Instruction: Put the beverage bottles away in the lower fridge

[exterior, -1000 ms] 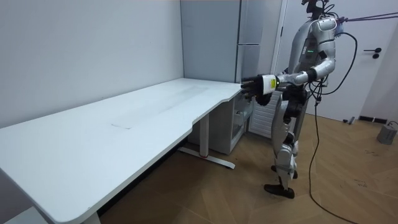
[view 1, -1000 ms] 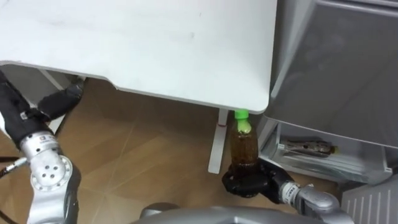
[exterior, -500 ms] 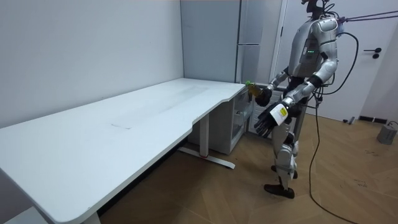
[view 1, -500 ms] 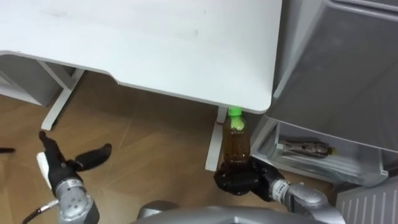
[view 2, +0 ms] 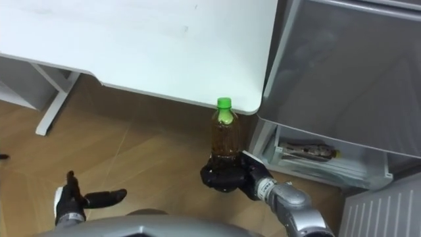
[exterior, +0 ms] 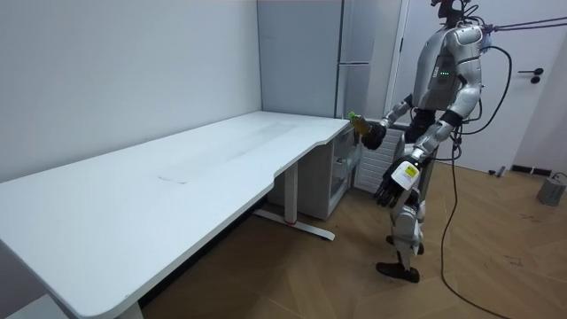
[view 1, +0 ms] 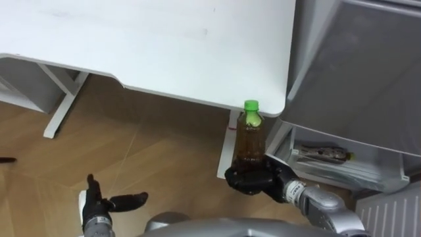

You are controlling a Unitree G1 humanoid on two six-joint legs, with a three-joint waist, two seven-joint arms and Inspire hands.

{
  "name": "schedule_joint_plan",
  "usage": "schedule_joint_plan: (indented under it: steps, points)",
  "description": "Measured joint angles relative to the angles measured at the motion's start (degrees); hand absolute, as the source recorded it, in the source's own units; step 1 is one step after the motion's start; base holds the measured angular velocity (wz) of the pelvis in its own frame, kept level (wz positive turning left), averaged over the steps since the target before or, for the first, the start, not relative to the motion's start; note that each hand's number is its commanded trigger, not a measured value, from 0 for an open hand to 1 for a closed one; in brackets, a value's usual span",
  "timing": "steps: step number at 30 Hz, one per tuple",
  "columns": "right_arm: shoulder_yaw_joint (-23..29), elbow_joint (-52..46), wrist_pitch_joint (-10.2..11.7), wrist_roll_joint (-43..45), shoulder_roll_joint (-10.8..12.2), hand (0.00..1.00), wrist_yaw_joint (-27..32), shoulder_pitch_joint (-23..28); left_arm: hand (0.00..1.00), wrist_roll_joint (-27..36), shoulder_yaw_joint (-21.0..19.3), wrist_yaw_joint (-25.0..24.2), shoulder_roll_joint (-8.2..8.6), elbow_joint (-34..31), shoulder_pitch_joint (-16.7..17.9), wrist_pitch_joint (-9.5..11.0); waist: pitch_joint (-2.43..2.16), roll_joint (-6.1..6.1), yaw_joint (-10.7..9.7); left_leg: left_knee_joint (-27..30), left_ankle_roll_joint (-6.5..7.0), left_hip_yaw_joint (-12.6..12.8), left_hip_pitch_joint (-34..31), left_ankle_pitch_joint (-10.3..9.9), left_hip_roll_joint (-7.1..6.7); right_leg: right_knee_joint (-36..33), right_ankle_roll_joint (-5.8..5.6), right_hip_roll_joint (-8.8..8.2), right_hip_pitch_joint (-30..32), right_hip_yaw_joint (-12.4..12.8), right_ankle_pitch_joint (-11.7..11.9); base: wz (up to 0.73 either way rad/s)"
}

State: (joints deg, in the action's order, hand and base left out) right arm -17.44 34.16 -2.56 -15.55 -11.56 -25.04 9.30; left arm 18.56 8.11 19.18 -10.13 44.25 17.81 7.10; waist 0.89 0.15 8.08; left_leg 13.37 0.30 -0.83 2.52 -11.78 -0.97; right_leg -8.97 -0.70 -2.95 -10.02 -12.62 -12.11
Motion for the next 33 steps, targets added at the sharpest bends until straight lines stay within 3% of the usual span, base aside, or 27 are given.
schedule_joint_plan:
  steps: [10, 17, 21, 25, 33]
  points:
    - [-0.5, 0.6, -0.8, 0.1, 0.2, 1.0, -0.1, -0.3, 0.0, -0.7, -0.6, -9.3, 0.06, 4.6, -0.9, -4.6, -0.23, -0.62, -0.7, -0.7, 0.0, 0.6, 0.2, 0.0, 0.06, 0.2, -0.02, 0.06, 0.3, 0.9, 0.0, -0.03]
    - [-0.1, 0.6, -1.9, 0.5, 0.4, 1.0, -0.3, -0.5, 0.0, -0.8, -2.8, -13.8, 0.19, 9.0, -2.2, -6.3, -0.26, -0.53, -1.5, -0.7, 0.01, 0.6, -0.5, 0.0, 0.1, -0.1, -0.01, 0.04, 1.1, 0.8, 0.0, 0.0]
    - [0.1, 0.7, -3.8, 0.4, 0.4, 1.0, -0.2, -1.3, 0.0, -2.3, -2.9, -15.1, 0.07, 10.2, -3.1, -6.8, -0.27, -0.36, -1.8, -0.6, 0.01, 0.6, -0.5, 0.0, 0.09, -0.1, -0.03, 0.05, 1.1, 0.7, 0.1, 0.0]
    - [0.1, 0.7, -3.8, 0.3, 0.6, 1.0, 0.1, -1.7, 0.0, -5.9, -3.4, -15.6, 0.04, 11.3, -4.6, -7.3, -0.29, -0.37, -1.8, -0.7, 0.01, 0.7, -0.5, 0.0, 0.11, -0.1, -0.03, 0.06, 1.1, 0.7, 0.1, 0.0]
    - [0.1, 0.7, -3.8, 0.1, 0.6, 1.0, 1.2, -1.7, 0.0, -6.9, -3.5, -15.6, -0.02, 11.4, -4.8, -7.2, -0.44, -0.63, -2.0, -0.9, 0.03, 2.0, -0.5, 0.0, 0.27, -0.8, -0.11, 0.01, 2.1, 1.9, 0.1, -0.08]
